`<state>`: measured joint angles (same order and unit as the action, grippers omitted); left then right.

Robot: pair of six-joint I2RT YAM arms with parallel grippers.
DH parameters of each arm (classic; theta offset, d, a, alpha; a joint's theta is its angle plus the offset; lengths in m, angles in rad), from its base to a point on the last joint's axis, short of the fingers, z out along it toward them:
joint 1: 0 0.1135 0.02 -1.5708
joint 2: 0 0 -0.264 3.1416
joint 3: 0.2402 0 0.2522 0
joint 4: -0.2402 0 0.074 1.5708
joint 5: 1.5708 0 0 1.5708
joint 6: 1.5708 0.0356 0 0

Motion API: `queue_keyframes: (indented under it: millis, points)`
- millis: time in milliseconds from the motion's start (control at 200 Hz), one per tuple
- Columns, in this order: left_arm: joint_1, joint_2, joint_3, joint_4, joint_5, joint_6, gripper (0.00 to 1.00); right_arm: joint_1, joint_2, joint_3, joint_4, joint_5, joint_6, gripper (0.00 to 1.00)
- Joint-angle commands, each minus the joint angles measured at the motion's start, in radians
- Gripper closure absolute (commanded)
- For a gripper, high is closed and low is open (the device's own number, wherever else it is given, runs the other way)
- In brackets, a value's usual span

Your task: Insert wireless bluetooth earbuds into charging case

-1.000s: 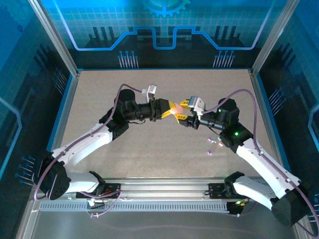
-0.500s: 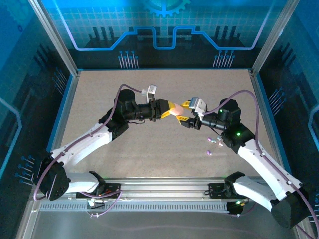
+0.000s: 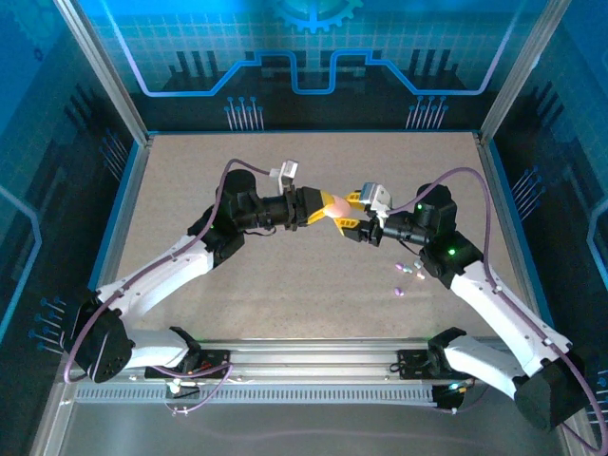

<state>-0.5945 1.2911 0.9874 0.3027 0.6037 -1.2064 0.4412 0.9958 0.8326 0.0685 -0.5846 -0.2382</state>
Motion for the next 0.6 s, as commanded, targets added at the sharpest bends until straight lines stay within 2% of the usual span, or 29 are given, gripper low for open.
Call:
queue_keyframes:
  millis: [0,120,140,180,225,270,300,435,595]
  points:
    - [-0.010,-0.008,0.046,-0.003,0.046,-0.004,0.93,-0.013,-0.013,0.029,0.023,0.013,-0.004,0.62]
    - [-0.010,-0.011,0.056,-0.050,0.036,0.030,0.91,-0.015,-0.031,0.027,-0.006,-0.002,-0.009,0.68]
    - [-0.008,-0.010,0.058,-0.053,0.037,0.036,0.87,-0.016,-0.032,0.029,-0.013,-0.008,-0.010,0.69]
    - [-0.008,-0.010,0.063,-0.067,0.036,0.054,0.70,-0.017,-0.030,0.035,-0.032,-0.023,-0.010,0.70]
    - [-0.009,-0.012,0.070,-0.086,0.032,0.090,0.60,-0.021,-0.027,0.040,-0.057,-0.049,-0.007,0.71]
    - [-0.008,-0.016,0.081,-0.121,0.030,0.142,0.44,-0.026,-0.020,0.041,-0.075,-0.079,0.001,0.72]
    - [-0.006,-0.022,0.092,-0.156,0.027,0.194,0.41,-0.030,-0.012,0.040,-0.092,-0.107,0.013,0.72]
    - [-0.005,-0.087,0.113,-0.312,-0.032,0.630,0.37,-0.074,0.060,0.136,-0.181,-0.283,0.082,0.72]
    - [-0.005,-0.188,-0.007,-0.237,-0.016,1.083,0.38,-0.091,0.153,0.256,-0.303,-0.448,0.111,0.73]
